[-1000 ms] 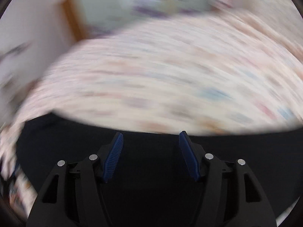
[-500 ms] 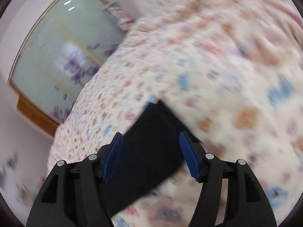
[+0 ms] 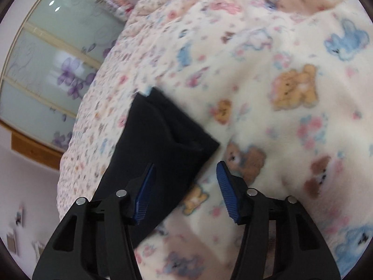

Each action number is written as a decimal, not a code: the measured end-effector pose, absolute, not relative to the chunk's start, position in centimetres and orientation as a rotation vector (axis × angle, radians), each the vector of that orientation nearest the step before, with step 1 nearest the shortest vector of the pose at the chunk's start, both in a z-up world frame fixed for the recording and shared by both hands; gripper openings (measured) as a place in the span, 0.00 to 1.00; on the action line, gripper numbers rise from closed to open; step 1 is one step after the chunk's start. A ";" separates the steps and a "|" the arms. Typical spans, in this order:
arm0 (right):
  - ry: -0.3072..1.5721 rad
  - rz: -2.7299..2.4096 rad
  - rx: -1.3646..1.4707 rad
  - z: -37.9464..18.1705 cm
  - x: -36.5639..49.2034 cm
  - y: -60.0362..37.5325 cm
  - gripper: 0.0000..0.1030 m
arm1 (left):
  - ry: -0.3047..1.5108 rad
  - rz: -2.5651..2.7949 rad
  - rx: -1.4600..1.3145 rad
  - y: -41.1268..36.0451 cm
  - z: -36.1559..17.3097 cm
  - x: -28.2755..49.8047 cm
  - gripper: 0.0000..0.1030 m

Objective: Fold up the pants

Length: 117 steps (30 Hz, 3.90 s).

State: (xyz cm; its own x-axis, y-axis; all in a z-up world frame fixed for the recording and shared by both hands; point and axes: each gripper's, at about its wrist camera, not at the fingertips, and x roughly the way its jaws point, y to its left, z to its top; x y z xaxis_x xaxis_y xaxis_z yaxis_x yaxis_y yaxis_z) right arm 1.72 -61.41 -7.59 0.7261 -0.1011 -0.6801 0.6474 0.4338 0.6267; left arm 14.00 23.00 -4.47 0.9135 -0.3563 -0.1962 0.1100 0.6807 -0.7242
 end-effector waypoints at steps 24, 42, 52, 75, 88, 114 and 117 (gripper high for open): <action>0.323 -0.086 0.468 5.9 8.8 -44.5 0.16 | 0.336 -0.270 -0.784 23.1 -4.7 14.0 0.98; 0.719 0.370 0.449 -4.6 21.3 -20.8 0.16 | 0.337 -0.268 -0.783 23.0 -4.7 14.0 0.98; 0.764 0.381 0.367 -6.5 20.9 -15.9 0.16 | 0.340 -0.268 -0.781 22.9 -4.7 14.0 0.98; 0.687 0.583 0.590 -5.9 12.8 -19.6 0.81 | 0.636 -0.289 -0.945 25.0 -3.1 15.3 0.98; 0.630 0.603 0.626 -7.6 10.3 -20.7 0.81 | 0.746 -0.194 -1.140 27.9 -3.3 18.2 0.98; 0.663 0.588 0.537 -8.4 10.2 -20.2 0.83 | 0.782 -0.034 -1.000 29.0 -2.9 16.3 0.64; 0.663 0.587 0.535 -8.4 10.2 -20.1 0.83 | 0.820 -0.032 -1.010 29.1 -3.0 16.0 0.68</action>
